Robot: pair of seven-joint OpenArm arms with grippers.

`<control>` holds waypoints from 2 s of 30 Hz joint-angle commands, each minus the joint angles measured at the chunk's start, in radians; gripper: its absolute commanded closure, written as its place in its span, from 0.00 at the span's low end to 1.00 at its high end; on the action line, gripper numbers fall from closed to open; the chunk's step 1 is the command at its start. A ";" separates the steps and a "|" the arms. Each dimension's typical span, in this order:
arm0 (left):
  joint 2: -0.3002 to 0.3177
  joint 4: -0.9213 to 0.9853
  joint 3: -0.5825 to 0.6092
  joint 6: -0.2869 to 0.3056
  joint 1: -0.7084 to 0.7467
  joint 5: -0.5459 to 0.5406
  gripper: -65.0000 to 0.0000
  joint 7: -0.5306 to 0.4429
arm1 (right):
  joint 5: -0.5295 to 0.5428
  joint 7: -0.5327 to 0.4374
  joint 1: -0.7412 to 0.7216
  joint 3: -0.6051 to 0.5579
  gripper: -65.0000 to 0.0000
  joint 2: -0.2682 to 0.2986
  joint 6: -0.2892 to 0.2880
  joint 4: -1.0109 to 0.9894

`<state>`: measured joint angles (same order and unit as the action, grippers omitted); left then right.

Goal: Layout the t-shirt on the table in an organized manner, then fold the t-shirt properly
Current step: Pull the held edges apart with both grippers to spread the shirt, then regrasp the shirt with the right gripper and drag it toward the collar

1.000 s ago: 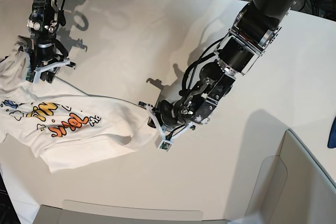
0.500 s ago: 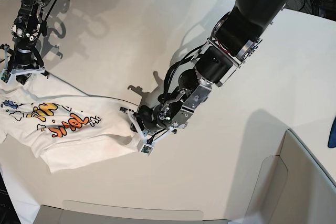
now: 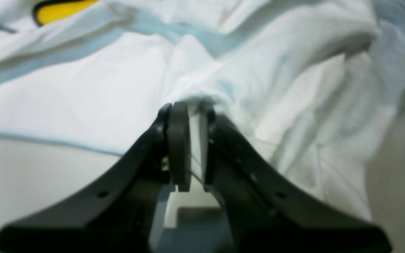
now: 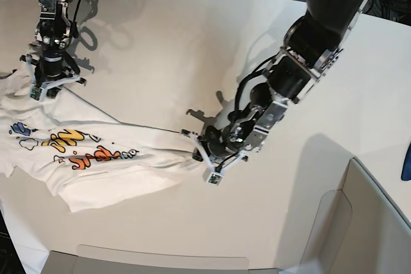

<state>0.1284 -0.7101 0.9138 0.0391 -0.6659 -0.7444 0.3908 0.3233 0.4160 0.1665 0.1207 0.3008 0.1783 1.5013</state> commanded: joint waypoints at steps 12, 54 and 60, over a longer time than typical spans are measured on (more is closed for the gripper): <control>0.354 -0.609 -0.476 -0.043 0.487 0.036 1.00 0.311 | 0.027 0.119 -0.091 -0.424 0.91 0.013 -0.032 0.060; 0.417 -1.000 -0.835 -0.037 0.918 0.036 1.00 0.348 | 0.098 0.340 -0.009 -0.177 0.53 -0.068 -0.026 0.488; 0.417 -0.997 -0.835 -0.037 0.918 0.036 1.00 0.348 | 0.261 0.337 -0.048 0.164 0.53 -0.343 -0.026 0.470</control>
<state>0.5293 -1.6932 0.0849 -0.0002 0.2577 -0.7071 0.7570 0.5735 0.7609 0.1303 0.2863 -0.0399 0.1623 1.9583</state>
